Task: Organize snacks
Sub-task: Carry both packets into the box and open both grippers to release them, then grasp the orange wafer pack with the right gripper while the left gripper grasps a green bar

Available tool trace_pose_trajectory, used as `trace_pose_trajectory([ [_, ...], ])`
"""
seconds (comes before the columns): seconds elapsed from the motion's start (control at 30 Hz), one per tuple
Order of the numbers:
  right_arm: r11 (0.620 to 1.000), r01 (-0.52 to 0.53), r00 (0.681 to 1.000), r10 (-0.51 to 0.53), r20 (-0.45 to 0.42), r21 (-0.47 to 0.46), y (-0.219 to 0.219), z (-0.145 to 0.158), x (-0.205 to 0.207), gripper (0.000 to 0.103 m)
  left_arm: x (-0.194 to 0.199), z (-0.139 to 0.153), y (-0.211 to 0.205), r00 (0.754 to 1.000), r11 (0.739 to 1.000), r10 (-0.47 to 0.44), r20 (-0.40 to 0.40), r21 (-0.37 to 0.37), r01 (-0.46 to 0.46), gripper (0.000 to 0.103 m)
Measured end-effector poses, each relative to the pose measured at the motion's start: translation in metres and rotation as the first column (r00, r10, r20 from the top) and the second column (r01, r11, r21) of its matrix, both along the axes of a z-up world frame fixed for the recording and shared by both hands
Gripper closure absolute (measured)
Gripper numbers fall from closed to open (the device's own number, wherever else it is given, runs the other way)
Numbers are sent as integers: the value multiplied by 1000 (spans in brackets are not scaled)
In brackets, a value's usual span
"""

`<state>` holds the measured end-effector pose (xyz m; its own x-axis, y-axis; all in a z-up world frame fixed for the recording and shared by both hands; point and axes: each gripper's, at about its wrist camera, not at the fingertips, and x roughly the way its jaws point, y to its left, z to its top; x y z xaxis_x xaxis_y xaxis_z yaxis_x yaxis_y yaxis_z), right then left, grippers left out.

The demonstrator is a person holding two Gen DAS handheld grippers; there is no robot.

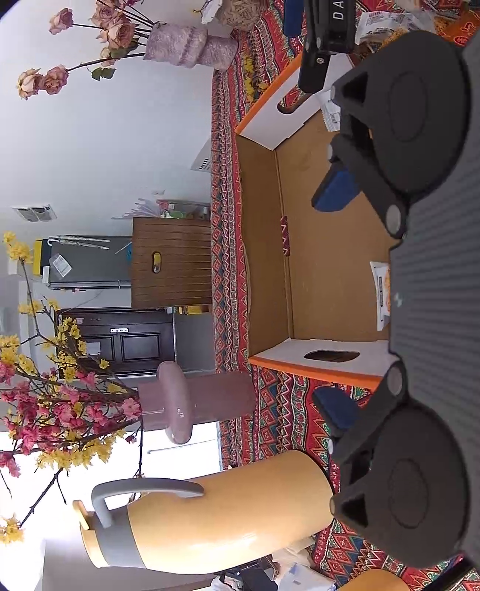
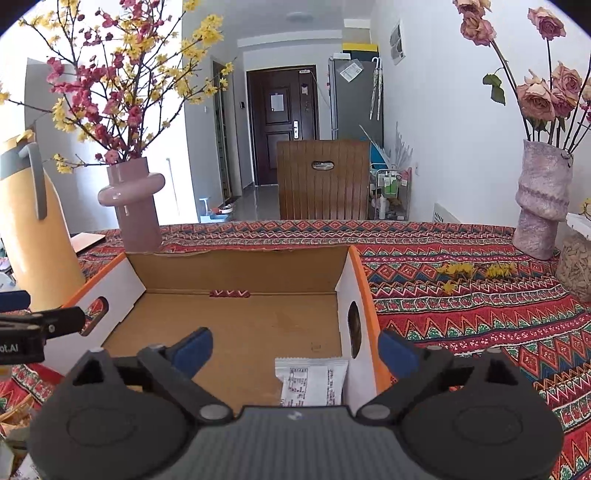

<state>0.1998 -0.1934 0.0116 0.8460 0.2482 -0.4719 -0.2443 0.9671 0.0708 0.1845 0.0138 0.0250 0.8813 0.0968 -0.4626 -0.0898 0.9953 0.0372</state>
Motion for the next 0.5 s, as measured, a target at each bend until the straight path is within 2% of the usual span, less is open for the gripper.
trace_pose_trajectory([
  [0.23, 1000, -5, 999, 4, 35, 20, -8, 8, -28, 0, -17, 5, 0, 1000, 1000, 12, 13, -4, -12, 0],
  [0.5, 999, -35, 996, 34, 81, 13, -15, 14, -82, 0, -55, 6, 9, 1000, 999, 3, 16, -45, -2, 0],
])
